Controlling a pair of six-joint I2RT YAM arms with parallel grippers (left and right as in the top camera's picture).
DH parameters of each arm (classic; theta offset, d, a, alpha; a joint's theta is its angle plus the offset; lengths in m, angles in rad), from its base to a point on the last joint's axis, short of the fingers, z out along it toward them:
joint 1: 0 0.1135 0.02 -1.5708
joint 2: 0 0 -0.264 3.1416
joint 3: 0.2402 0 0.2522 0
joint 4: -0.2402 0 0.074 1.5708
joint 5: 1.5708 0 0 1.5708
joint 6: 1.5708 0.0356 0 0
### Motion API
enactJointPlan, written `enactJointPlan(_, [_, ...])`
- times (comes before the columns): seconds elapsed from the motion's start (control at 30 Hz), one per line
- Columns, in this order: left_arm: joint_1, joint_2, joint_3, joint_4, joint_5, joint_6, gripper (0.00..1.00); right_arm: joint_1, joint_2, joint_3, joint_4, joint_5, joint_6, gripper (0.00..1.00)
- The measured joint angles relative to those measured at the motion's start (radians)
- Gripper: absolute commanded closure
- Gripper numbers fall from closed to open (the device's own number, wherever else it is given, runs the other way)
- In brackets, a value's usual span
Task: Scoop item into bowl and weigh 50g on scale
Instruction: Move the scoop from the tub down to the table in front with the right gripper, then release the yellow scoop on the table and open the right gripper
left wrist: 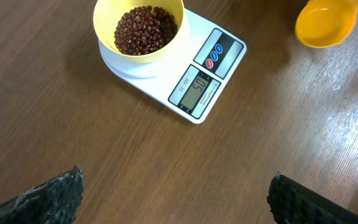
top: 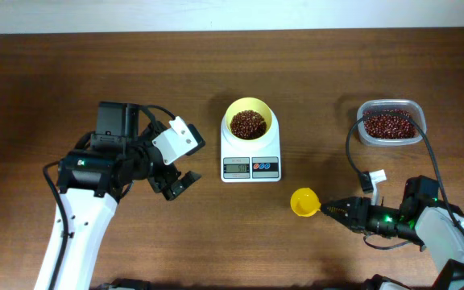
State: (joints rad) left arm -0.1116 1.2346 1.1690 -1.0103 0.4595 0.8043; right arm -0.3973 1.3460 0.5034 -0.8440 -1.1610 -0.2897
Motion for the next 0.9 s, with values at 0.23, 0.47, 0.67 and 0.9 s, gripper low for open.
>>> enactJointPlan(0.23, [0.0, 0.0, 0.0, 0.0, 0.0, 0.0, 0.01, 0.0, 0.0, 0.0, -0.002, 0.0, -0.002, 0.01])
enactJointPlan(0.47, [0.0, 0.0, 0.0, 0.0, 0.0, 0.0, 0.01, 0.0, 0.0, 0.0, -0.003, 0.0, -0.002, 0.01])
enactJointPlan(0.67, [0.0, 0.0, 0.0, 0.0, 0.0, 0.0, 0.01, 0.0, 0.0, 0.0, -0.003, 0.1, -0.002, 0.01])
enactJointPlan(0.9, [0.0, 0.0, 0.0, 0.0, 0.0, 0.0, 0.01, 0.0, 0.0, -0.005, 0.207, 0.077, 0.036, 0.01])
